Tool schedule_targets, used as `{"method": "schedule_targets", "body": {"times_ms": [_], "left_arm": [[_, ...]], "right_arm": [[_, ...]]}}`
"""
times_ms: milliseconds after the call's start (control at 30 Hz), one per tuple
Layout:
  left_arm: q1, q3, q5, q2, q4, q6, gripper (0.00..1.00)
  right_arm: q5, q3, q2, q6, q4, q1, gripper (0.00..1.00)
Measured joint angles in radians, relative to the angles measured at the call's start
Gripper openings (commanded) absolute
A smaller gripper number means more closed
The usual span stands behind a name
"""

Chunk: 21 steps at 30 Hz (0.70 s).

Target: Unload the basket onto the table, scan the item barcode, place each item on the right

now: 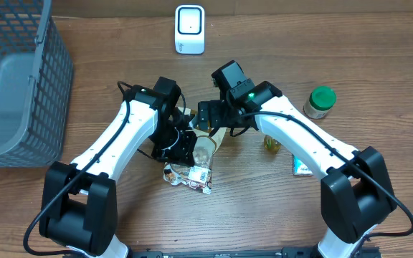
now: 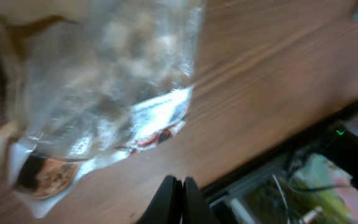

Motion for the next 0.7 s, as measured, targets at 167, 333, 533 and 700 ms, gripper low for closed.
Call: {"method": "schedule_targets", "body": {"times_ms": [167,333,533,700], "left_arm": [[0.014,-0.014,-0.078,-0.054,0.008,-0.061,0.04],[0.008,-0.019,-0.238,-0.286,0.008,-0.180,0.05],[-0.089,-0.138,-0.386,-0.578,0.083,-0.354,0.04],[-0.095,-0.313,-0.386,-0.610,0.204,-0.422,0.04]], "right_arm": [[-0.019,0.001,0.000,0.013,0.032,0.004,0.80],[-0.026,0.001,0.000,0.016,0.053,0.024,0.66],[-0.027,0.001,0.000,0.020,0.101,0.060,0.51],[-0.026,0.001,0.000,0.022,0.157,0.074,0.36]]}}
